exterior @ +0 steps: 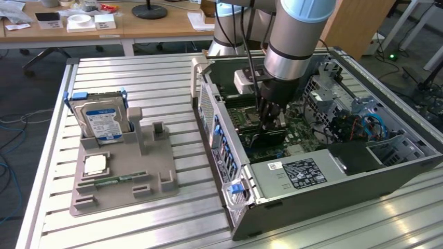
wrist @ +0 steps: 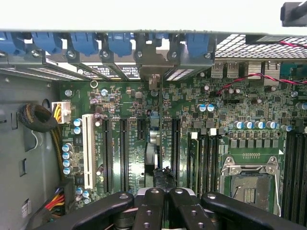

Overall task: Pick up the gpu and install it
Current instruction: 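Press down on the gpu until it lock into place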

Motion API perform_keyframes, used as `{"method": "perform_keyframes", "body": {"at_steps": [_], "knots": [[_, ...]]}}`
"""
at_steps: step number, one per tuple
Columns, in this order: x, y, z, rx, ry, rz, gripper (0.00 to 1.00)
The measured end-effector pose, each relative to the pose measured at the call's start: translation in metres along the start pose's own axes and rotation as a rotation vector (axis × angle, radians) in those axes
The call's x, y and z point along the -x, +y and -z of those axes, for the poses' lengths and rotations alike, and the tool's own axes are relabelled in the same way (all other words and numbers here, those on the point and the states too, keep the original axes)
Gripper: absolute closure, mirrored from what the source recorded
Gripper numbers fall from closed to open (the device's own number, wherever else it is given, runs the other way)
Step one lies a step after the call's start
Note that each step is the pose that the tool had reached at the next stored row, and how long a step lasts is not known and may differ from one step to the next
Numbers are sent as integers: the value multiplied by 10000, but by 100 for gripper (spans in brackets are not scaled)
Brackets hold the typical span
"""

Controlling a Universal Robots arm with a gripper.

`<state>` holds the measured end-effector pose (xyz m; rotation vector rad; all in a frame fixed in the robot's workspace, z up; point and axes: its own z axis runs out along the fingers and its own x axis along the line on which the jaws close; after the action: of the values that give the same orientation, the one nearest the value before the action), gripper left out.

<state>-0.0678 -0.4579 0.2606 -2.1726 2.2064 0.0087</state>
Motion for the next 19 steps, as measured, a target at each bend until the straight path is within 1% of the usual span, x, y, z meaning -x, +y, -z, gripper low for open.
{"method": "perform_keyframes", "body": {"at_steps": [13, 15, 16, 17, 19], "knots": [[1, 0, 1, -1, -4, -1, 89], [2, 0, 12, -6, -16, -1, 89], [2, -1, 21, -6, -14, -2, 89], [1, 0, 37, 0, 1, -1, 89], [3, -1, 56, -2, -1, 0, 89]]}}
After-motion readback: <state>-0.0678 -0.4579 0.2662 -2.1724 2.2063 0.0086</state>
